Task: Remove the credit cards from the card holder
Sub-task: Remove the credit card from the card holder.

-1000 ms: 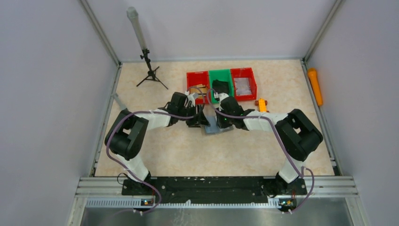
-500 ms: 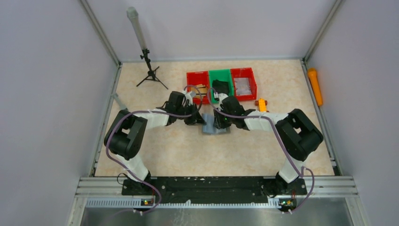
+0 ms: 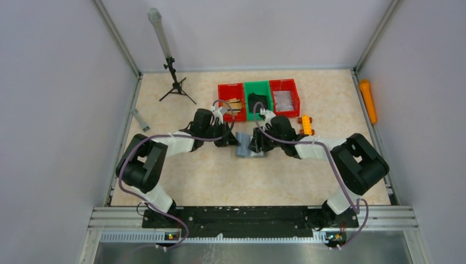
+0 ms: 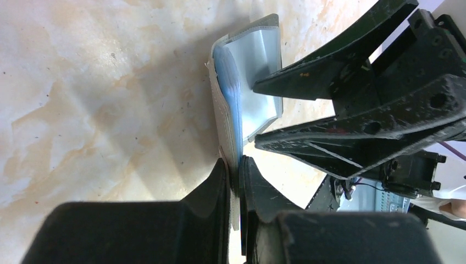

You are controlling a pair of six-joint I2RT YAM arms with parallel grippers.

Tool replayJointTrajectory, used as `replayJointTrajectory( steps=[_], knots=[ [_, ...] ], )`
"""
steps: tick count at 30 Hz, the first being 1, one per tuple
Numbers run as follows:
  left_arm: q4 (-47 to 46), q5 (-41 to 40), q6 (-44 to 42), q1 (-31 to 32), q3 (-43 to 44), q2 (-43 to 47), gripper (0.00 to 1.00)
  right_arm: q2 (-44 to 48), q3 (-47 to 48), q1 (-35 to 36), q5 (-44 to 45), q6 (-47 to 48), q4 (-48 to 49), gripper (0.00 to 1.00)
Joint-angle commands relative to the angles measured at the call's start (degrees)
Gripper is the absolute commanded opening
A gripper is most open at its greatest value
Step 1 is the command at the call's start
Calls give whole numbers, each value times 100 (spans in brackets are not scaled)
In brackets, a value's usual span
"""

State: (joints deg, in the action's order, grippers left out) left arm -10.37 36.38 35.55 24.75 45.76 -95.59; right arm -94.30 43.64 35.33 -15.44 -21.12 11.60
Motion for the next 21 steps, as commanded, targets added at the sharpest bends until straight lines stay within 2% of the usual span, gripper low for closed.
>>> replayJointTrajectory(
  steps=[1, 6, 9, 15, 21],
  knots=[
    [-414, 23, -31, -6, -15, 324, 4, 523, -302, -105, -403, -174, 895, 59],
    [-495, 176, 22, -6, 10, 218, 4, 442, -339, -105, -778, -245, 1177, 70],
    [-612, 325, 109, -6, 2, 165, 6, 349, -337, -105, -987, -337, 1315, 73],
    [-865, 479, 268, -6, -99, 145, 14, 272, -331, -105, -1152, -327, 1377, 72],
    [-60, 74, 38, -6, 203, -136, 9, -199, 24, -88, -960, -235, 802, 66]
  ],
)
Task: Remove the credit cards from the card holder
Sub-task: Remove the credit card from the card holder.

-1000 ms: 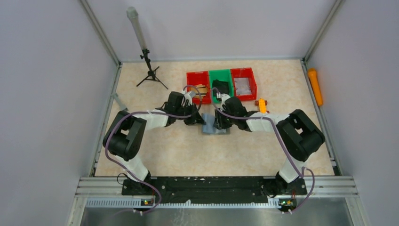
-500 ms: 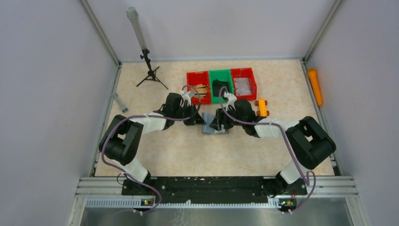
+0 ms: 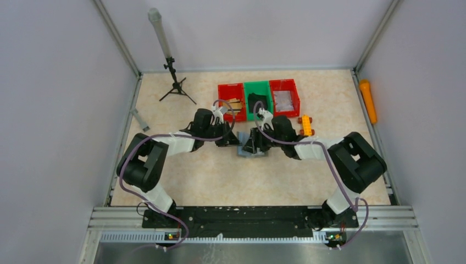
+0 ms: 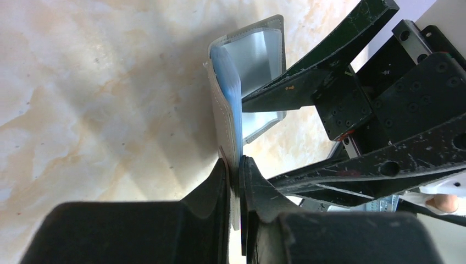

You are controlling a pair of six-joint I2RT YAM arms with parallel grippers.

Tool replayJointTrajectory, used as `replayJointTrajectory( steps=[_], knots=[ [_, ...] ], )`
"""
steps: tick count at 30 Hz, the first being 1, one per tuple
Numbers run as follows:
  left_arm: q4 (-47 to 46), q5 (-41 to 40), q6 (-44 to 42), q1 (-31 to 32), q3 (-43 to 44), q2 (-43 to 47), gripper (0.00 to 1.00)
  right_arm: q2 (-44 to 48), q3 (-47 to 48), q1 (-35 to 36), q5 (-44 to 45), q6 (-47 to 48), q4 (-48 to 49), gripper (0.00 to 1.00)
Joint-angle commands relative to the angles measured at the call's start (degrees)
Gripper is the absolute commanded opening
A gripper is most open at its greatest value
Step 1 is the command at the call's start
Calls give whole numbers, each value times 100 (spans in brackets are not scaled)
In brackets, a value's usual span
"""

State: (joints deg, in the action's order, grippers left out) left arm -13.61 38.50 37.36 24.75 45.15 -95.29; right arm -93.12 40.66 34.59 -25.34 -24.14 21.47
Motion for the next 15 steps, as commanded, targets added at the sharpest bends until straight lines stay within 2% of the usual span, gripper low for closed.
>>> replayJointTrajectory(
  steps=[1, 5, 9, 13, 15],
  knots=[
    [258, -79, -133, -6, 311, -233, 10, -374, 358, -14, 6, 61, -185, 66],
    [131, 135, -37, 12, 327, -354, 14, -493, 393, 36, 45, 46, -170, 72],
    [181, 106, -78, 9, 322, -346, 20, -593, 428, 48, 24, 40, -161, 72],
    [232, 73, -118, 10, 326, -310, 27, -632, 451, 48, 12, 52, -173, 59],
    [243, 73, -137, 12, 320, -296, 28, -633, 466, 48, 41, 63, -209, 49]
  ],
)
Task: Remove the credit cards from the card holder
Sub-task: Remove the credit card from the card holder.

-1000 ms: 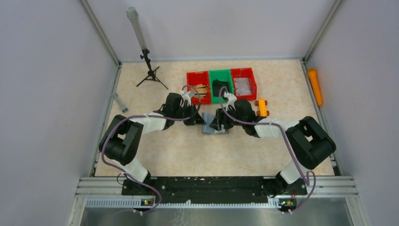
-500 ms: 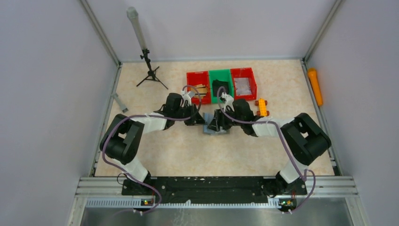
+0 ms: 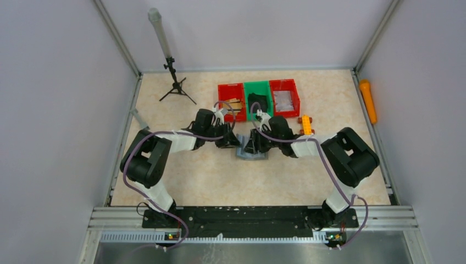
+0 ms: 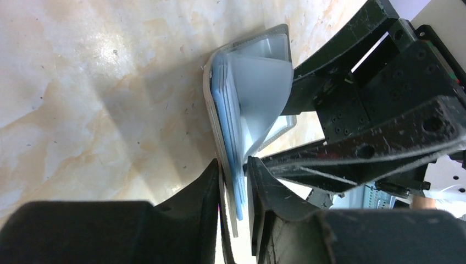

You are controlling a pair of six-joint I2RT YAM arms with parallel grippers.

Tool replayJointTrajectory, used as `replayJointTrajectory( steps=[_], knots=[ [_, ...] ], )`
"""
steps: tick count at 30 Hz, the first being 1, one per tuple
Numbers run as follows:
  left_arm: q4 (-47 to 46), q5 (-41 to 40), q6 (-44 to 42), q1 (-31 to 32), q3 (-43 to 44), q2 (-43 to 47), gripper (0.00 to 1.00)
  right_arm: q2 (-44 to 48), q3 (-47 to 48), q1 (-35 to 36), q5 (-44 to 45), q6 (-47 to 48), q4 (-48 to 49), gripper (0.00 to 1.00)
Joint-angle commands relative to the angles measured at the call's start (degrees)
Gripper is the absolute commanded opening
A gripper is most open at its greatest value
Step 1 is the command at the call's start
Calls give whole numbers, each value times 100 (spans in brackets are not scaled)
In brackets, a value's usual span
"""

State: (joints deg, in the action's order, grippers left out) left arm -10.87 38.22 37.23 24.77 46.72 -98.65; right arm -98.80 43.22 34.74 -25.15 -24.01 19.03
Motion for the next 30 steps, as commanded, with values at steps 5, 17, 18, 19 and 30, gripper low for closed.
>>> replayJointTrajectory(
  steps=[5, 17, 18, 19, 30],
  knots=[
    [3, 64, -165, 10, 163, 79, 29, -46, 263, 33, 207, 98, -160, 35],
    [581, -436, -453, 10, 299, 178, 10, 671, 138, 33, 2049, 442, -952, 51],
    [586, -438, -458, 9, 299, 188, 10, 780, 100, 33, 2273, 457, -1015, 52],
    [586, -438, -462, 10, 295, 195, 10, 883, 58, 33, 2442, 473, -1046, 54],
    [618, -499, -489, 10, 278, 301, 11, 2442, -1026, 33, 2718, 593, 160, 59]
  ],
)
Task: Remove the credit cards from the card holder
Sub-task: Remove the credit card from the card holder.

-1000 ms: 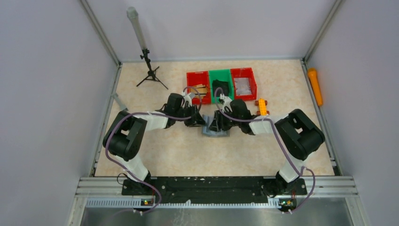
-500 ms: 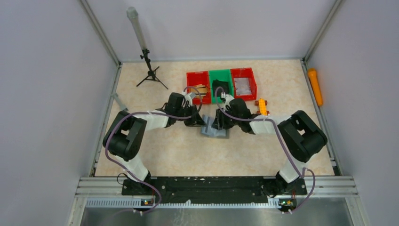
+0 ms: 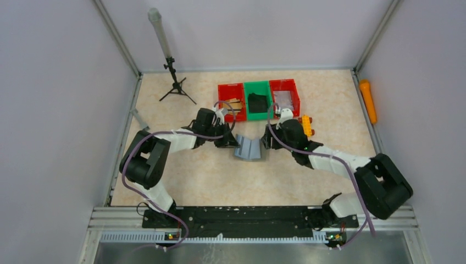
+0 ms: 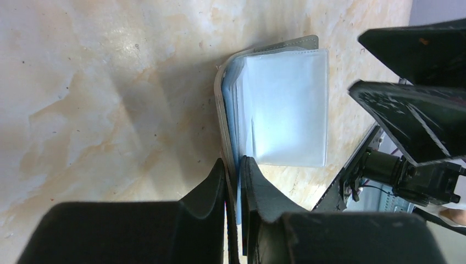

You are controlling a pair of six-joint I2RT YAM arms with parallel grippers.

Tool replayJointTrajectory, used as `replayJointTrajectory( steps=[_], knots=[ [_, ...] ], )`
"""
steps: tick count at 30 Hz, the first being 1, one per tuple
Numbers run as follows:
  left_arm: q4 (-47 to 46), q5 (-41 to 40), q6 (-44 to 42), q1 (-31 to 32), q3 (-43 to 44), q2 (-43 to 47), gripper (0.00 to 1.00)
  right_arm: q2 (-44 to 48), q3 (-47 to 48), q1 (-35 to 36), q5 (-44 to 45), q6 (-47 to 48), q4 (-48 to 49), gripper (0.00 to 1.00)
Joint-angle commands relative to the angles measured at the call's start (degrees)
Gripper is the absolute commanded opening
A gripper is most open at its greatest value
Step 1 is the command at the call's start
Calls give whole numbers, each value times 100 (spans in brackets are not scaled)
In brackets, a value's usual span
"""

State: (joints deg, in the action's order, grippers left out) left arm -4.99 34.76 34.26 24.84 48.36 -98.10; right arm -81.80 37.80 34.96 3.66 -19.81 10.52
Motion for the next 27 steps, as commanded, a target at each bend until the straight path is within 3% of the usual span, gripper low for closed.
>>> replayJointTrajectory(
  steps=[1, 8, 12, 22, 27],
  knots=[
    [19, -143, -192, -4, 105, 254, 11, 851, -597, 11, -408, 241, 1205, 59],
    [-105, 42, -165, 3, 87, 245, 11, 884, -783, 30, -2041, 283, 2008, 65],
    [-177, 171, -140, 3, 94, 212, 11, 466, -570, 143, -2724, 171, 2189, 67],
    [-187, 152, -139, 3, 83, 227, 11, -565, 174, 507, -2528, 282, 1455, 66],
    [-139, 87, -152, 3, 93, 265, 11, -1070, 680, 503, -1899, 316, 615, 66]
  ],
)
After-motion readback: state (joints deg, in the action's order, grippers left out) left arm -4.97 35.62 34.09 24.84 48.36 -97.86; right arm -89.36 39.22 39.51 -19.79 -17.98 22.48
